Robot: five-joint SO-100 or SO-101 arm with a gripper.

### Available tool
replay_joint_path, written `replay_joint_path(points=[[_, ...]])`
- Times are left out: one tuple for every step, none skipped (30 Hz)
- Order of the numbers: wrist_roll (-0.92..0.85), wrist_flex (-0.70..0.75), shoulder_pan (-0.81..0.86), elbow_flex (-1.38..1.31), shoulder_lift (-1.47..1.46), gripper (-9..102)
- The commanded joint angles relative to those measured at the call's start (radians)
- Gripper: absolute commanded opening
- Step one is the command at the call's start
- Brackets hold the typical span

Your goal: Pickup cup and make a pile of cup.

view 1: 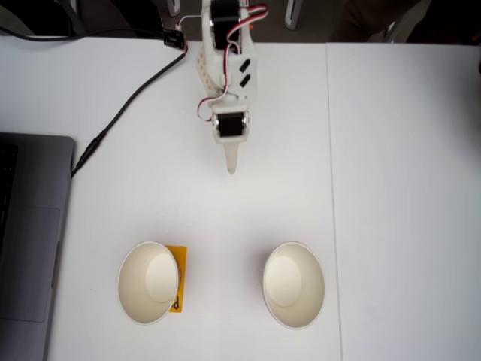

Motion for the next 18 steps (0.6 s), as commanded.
replay_joint_path(points=[[0.003, -0.014, 0.012, -0.005, 0.008, -7], [0.003, -0.014, 0.012, -0.005, 0.008, -7], [0.003, -0.014, 0.011, -0.005, 0.008, -7], [0.003, -0.014, 0.011, -0.005, 0.008, -7], [0.003, -0.015, 0.005, -0.005, 0.008, -7], [0.003, -0.017, 0.0, -0.005, 0.008, -7], [0.005, -0.017, -0.002, -0.005, 0.008, -7], [0.011, -0.017, -0.002, -0.005, 0.008, -7], [0.011, -0.017, -0.002, -0.005, 0.008, -7], [0.012, -0.015, -0.002, -0.005, 0.008, -7], [0.014, -0.014, -0.002, -0.006, 0.008, -7], [0.014, -0.014, 0.002, -0.006, 0.005, -7], [0.015, -0.014, 0.003, -0.008, 0.0, -7], [0.015, -0.014, 0.005, -0.009, -0.006, -7], [0.017, -0.014, 0.006, -0.011, -0.009, -7], [0.017, -0.014, 0.009, -0.011, -0.011, -7], [0.017, -0.014, 0.011, -0.012, -0.012, -7], [0.018, -0.014, 0.011, -0.014, -0.017, -7]])
